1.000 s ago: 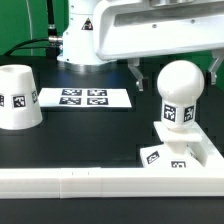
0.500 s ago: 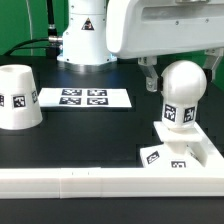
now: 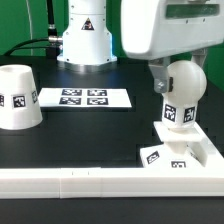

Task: Assemble lamp

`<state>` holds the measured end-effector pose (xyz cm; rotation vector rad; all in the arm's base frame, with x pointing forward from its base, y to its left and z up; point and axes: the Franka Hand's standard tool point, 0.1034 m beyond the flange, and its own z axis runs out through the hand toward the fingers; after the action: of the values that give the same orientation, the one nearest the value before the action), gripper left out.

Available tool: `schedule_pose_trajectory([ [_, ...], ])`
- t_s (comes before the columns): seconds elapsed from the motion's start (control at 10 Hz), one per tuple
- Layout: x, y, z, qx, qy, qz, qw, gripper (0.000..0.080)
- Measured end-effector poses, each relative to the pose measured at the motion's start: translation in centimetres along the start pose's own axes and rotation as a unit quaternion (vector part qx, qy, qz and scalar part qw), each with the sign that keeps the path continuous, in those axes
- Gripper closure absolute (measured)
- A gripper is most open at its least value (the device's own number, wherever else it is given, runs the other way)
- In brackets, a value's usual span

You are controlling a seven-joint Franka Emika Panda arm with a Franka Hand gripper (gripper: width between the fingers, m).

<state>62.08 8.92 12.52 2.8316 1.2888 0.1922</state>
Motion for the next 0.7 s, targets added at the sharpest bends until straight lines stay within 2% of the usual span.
schedule_pose_trajectory([
  [0.3, 0.6, 0.6, 0.2, -0.008, -0.018, -0.151, 0.988, 0.0101],
  [0.7, 1.3, 0.3, 0.5, -0.014, -0.029, -0.265, 0.964, 0.0101],
])
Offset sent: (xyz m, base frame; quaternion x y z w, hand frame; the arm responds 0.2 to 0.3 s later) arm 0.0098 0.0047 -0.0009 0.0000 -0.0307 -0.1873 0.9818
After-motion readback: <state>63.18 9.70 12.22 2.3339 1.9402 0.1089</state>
